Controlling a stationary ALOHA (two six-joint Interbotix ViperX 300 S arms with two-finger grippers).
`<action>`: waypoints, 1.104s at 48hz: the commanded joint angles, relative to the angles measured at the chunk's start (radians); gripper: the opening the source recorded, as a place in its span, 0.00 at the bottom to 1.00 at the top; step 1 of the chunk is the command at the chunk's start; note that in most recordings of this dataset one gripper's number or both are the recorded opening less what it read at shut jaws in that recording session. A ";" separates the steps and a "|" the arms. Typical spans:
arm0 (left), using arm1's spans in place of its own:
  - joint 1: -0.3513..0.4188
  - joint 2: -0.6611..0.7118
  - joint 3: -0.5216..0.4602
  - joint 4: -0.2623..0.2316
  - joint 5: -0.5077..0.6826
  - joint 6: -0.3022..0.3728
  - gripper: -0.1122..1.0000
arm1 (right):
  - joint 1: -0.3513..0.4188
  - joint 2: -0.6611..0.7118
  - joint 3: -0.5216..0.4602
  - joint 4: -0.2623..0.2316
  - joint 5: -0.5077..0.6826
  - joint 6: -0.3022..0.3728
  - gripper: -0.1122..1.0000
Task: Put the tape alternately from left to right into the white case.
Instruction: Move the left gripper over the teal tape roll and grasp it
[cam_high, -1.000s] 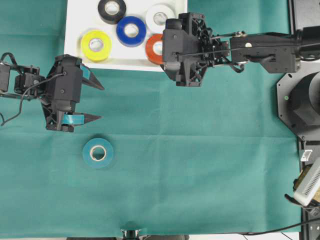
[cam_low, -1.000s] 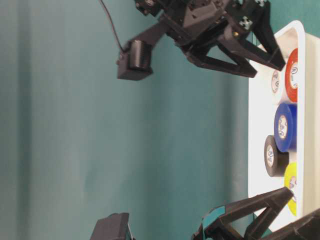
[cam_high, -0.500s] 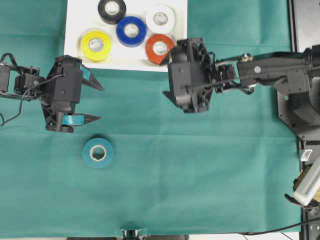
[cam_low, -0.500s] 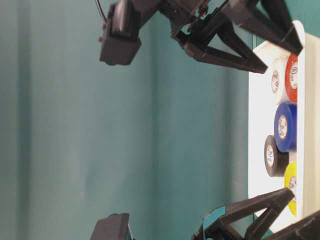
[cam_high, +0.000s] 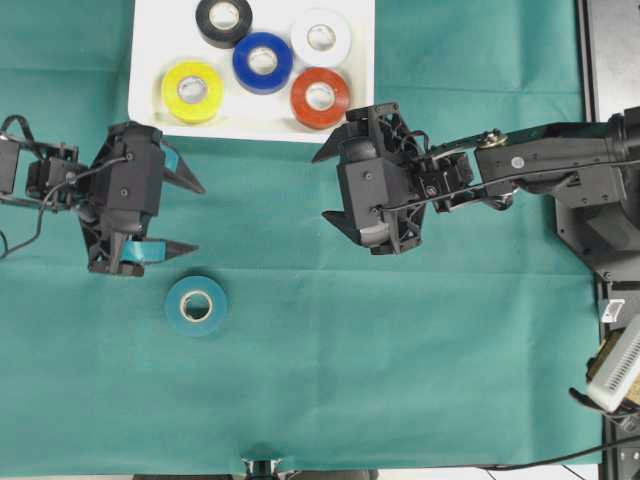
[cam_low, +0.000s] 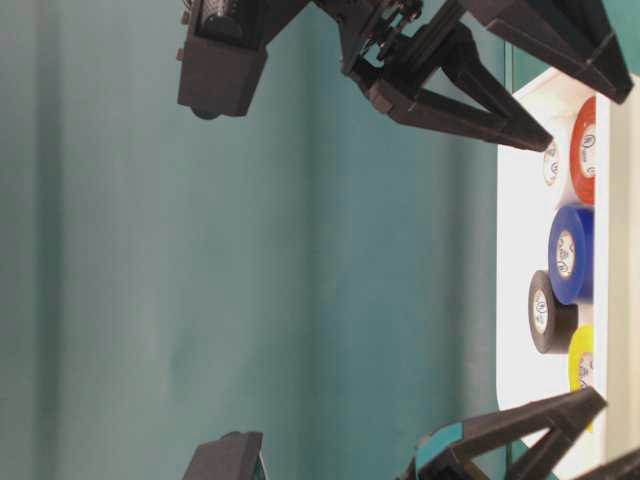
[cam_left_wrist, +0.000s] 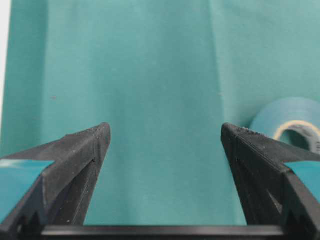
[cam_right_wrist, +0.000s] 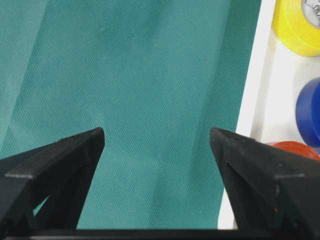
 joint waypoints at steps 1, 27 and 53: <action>-0.031 -0.020 -0.009 -0.002 0.003 -0.005 0.93 | 0.003 -0.023 -0.005 0.002 -0.008 0.002 0.78; -0.170 -0.012 -0.014 -0.003 0.005 -0.112 0.93 | 0.003 -0.021 0.000 0.003 -0.008 0.002 0.78; -0.152 0.123 -0.077 -0.002 0.006 -0.127 0.93 | 0.003 -0.003 0.000 0.003 -0.048 0.002 0.78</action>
